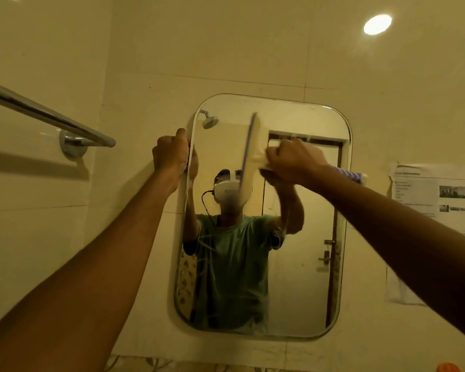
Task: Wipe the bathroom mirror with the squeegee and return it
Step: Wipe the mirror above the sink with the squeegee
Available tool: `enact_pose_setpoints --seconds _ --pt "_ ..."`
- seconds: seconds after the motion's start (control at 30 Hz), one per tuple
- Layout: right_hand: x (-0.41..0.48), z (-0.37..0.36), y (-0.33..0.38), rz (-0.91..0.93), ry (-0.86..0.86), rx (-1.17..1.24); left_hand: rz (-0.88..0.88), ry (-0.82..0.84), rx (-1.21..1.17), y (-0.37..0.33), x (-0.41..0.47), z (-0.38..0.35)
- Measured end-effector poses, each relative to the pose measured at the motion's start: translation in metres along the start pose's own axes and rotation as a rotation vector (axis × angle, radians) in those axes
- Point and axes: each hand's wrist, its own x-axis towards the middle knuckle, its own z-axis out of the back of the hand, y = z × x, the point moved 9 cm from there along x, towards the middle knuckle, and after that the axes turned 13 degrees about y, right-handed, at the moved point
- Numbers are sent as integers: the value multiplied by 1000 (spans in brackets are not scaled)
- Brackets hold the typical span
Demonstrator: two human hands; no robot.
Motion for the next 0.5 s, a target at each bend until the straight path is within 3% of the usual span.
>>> enact_pose_setpoints --seconds 0.13,0.2,0.37,0.5 --pt "-44 -11 -62 -202 47 66 -15 28 82 -6 -2 -7" --pt "-48 -5 -60 -201 34 78 5 56 83 -11 -2 -8" --pt "4 14 7 -52 -38 50 10 73 -45 -20 4 -6" --pt "51 28 60 4 -134 162 28 44 -80 -16 12 -6"
